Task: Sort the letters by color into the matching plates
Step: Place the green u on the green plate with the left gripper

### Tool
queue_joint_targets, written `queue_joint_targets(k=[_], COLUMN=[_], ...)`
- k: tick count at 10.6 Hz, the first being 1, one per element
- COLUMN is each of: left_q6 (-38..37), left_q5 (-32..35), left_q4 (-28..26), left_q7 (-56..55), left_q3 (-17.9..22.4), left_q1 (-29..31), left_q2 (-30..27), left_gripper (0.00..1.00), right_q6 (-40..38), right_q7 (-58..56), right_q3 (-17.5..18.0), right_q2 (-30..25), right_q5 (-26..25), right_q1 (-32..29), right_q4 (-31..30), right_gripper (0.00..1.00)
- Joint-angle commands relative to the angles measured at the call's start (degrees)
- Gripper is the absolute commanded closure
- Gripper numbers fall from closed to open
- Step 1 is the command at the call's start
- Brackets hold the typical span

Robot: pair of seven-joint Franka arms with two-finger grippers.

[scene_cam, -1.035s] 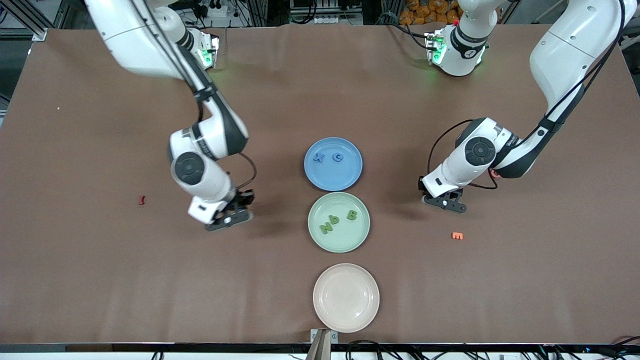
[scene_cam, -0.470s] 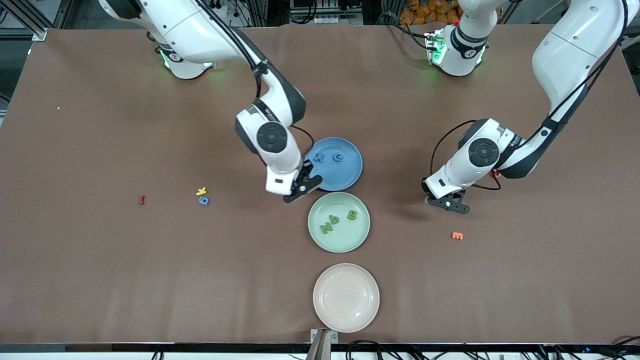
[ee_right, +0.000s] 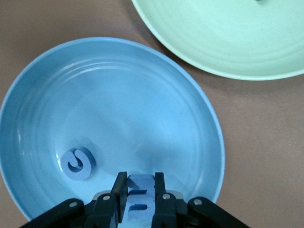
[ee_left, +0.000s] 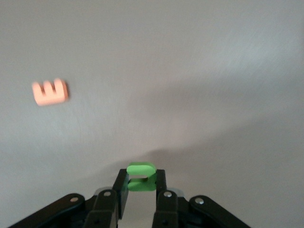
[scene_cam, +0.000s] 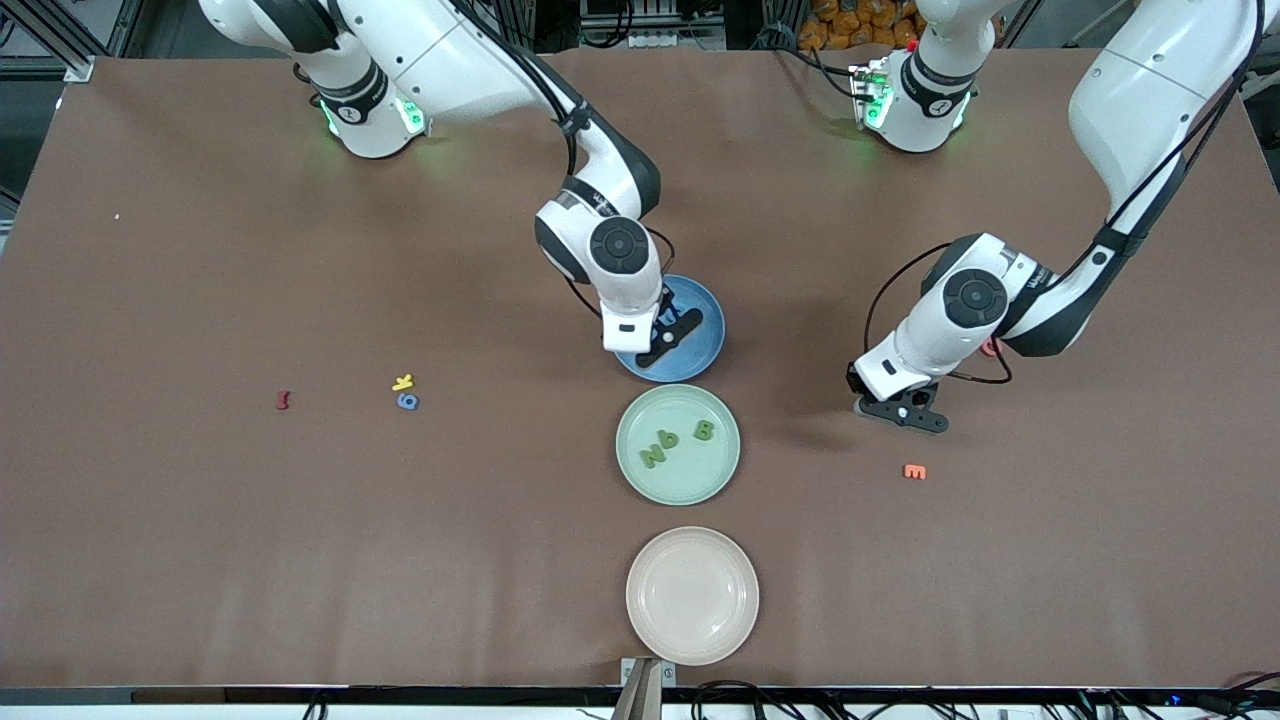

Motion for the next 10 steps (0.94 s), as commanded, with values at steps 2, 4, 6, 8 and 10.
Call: queue_joint_targets(k=[2,4,6,8,10], left_q6=[-0.6,-0.8,-6.4,-10.7,-10.7], left_q5=[-6.5,-10.3,-10.2,-10.4,-12.2], left_q4=[9.3,14.0,21.3,27.6,29.8], left_q7=[-1.0,-3.8,-5.4,-7.7,-8.7], left_q3=[-2.4,-2.1,-1.2,5.8,12.8], left_q1=[-4.0,-8.5,-14.4,-24.6,-32.0], left_q2=[-0.6,0.3,3.7,5.2,6.5], left_gripper=[1.00,1.00,1.00,1.00,1.00], right_q6=[-1.0,-3.9,-7.8,-10.8,-11.1], right_q7=[0.7,-1.7,-7.3,-11.0,-18.0], right_q3=[0.2,0.1,-0.2,-0.3,-0.3], right_q2=[0.3,-1.1,-3.6,-5.5,-6.4], right_q5=[-0.2,-0.4,-0.4,-1.2,-1.3], right_q1=[-1.2,-3.2,-7.3,-12.8,-18.4], right_q4=[2.7,2.8,2.7,2.1,1.3], right_gripper=[0.00,0.00,0.00,0.00,0.00])
